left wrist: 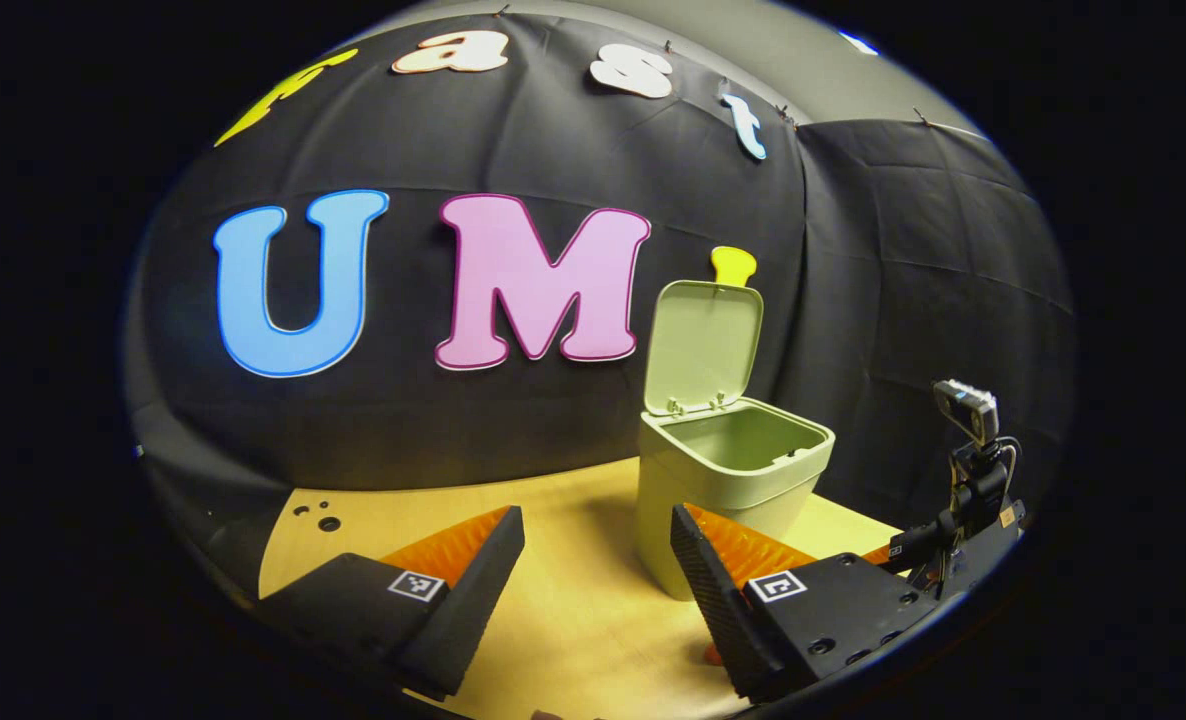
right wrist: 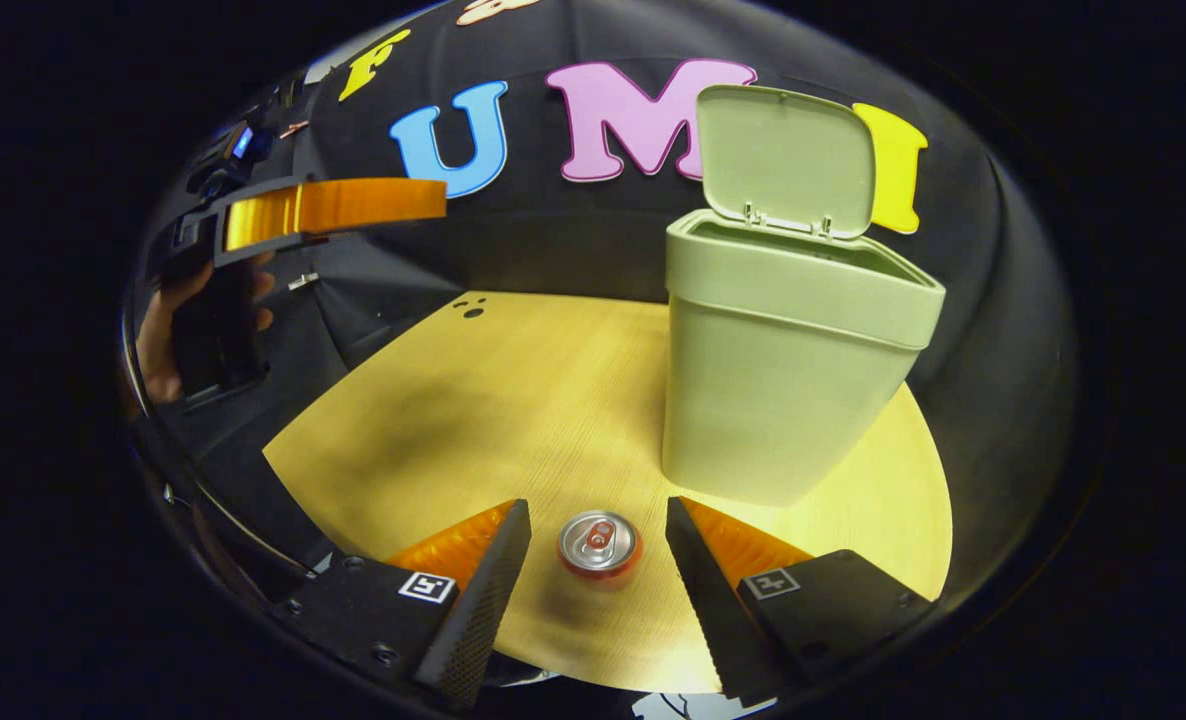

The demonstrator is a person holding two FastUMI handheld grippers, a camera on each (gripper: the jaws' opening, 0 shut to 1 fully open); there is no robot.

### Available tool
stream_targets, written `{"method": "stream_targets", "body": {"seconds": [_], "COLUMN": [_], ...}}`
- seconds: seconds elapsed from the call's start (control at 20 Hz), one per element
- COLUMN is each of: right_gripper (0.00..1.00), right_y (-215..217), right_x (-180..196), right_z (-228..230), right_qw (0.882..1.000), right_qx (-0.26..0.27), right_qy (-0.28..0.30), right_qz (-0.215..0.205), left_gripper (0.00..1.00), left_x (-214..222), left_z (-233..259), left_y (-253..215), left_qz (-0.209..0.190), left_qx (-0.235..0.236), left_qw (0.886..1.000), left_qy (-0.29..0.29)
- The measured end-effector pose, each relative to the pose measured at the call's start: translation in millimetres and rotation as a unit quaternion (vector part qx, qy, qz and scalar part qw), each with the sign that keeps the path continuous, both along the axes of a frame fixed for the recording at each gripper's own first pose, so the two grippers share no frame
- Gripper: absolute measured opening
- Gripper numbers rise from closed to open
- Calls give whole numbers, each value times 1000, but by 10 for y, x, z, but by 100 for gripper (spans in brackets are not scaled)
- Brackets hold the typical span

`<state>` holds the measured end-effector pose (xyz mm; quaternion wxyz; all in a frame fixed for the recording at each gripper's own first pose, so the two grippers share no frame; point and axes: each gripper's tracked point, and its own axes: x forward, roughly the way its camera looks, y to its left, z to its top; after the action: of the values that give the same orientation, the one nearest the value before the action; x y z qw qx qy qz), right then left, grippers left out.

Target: Press the lid of the desktop garbage bin to open it, pick up the crumpled paper on the desktop and throw it into the bin, then pick up the pop can on the desktop and drop it into the bin, and finally close the garbage bin lid.

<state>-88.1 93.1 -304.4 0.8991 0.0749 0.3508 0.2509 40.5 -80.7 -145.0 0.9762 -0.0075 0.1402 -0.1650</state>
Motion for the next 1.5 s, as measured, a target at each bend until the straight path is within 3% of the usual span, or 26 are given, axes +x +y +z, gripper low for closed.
{"method": "stream_targets", "body": {"seconds": [0.65,1.0,1.25,1.5], "right_gripper": [89,89,85,84], "right_y": [193,204,171,58], "right_x": [-25,-28,-21,81], "right_z": [-788,-938,-851,-318], "right_qw": [996,995,995,997], "right_qx": [-55,-69,-66,-44], "right_qy": [54,69,67,48], "right_qz": [32,33,33,27], "left_gripper": [95,95,95,95], "left_x": [-268,-297,-274,-271], "left_z": [-208,-280,-298,-317], "left_y": [519,626,600,514], "left_qz": [52,67,68,63], "left_qx": [12,20,16,9], "left_qw": [998,997,997,997], "left_qy": [29,37,41,42]}}
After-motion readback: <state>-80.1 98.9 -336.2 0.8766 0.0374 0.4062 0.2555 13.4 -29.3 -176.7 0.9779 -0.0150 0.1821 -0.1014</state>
